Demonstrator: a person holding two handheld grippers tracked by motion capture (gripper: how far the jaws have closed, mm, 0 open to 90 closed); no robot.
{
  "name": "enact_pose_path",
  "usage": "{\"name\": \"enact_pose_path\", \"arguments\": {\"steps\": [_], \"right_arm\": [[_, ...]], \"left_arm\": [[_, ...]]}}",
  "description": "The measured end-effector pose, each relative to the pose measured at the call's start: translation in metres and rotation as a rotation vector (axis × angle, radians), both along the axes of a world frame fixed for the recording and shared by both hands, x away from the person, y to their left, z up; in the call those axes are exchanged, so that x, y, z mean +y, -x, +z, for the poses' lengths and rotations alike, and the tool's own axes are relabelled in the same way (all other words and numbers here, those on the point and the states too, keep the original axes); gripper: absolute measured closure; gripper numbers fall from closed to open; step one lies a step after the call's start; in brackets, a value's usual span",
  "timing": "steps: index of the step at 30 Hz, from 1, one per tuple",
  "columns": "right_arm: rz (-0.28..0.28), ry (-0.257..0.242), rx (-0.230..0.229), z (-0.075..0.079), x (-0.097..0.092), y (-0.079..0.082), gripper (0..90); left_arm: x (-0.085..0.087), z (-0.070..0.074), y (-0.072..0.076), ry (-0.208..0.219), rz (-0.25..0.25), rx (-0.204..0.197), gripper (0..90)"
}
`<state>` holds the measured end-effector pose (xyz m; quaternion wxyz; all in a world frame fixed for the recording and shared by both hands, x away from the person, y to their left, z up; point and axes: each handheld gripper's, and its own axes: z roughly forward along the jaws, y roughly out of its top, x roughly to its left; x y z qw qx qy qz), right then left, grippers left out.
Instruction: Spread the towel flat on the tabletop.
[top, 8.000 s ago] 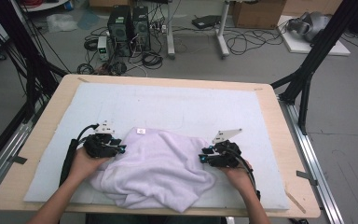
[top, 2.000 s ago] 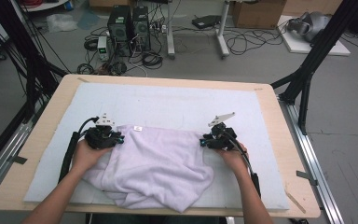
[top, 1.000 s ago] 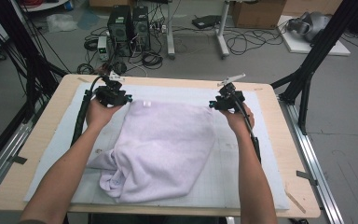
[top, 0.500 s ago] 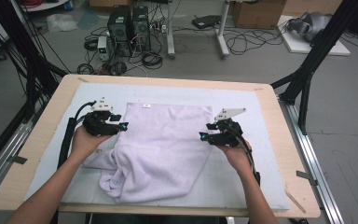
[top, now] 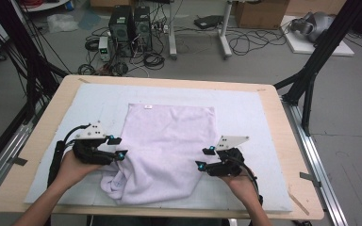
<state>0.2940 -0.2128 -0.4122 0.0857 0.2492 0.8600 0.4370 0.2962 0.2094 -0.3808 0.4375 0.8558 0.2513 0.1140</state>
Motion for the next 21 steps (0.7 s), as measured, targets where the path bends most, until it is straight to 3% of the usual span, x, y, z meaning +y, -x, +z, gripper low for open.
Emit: {"name": "enact_pose_path", "arguments": {"steps": [3, 4, 7, 9, 11, 13, 17, 21], "right_arm": [[0.042, 0.029, 0.025, -0.01, 0.006, 0.009, 43.0], [0.06, 0.046, 0.031, -0.013, 0.008, 0.01, 43.2], [0.091, 0.099, 0.069, -0.025, 0.017, 0.01, 44.4], [0.095, 0.123, 0.063, -0.029, 0.02, 0.009, 53.2], [0.119, 0.134, 0.052, -0.027, 0.021, 0.006, 76.0], [0.135, 0.151, 0.07, -0.023, 0.023, 0.001, 86.6], [0.108, 0.143, 0.028, -0.003, 0.023, -0.009, 87.5], [0.039, 0.123, -0.016, 0.022, 0.016, -0.033, 87.5]], "left_arm": [[-0.003, -0.011, 0.004, -0.035, -0.011, 0.001, 45.5], [-0.003, -0.015, 0.003, -0.034, -0.021, 0.018, 47.6], [-0.004, -0.022, -0.003, -0.029, -0.04, 0.054, 68.2], [-0.004, -0.023, -0.006, -0.025, -0.034, 0.056, 76.1], [-0.005, -0.021, -0.011, -0.027, -0.03, 0.06, 78.5], [-0.006, -0.019, -0.015, -0.023, -0.02, 0.065, 79.5], [-0.007, -0.012, -0.03, -0.013, 0.015, 0.077, 79.8], [-0.006, -0.012, -0.052, -0.009, 0.087, 0.078, 79.8]]}}
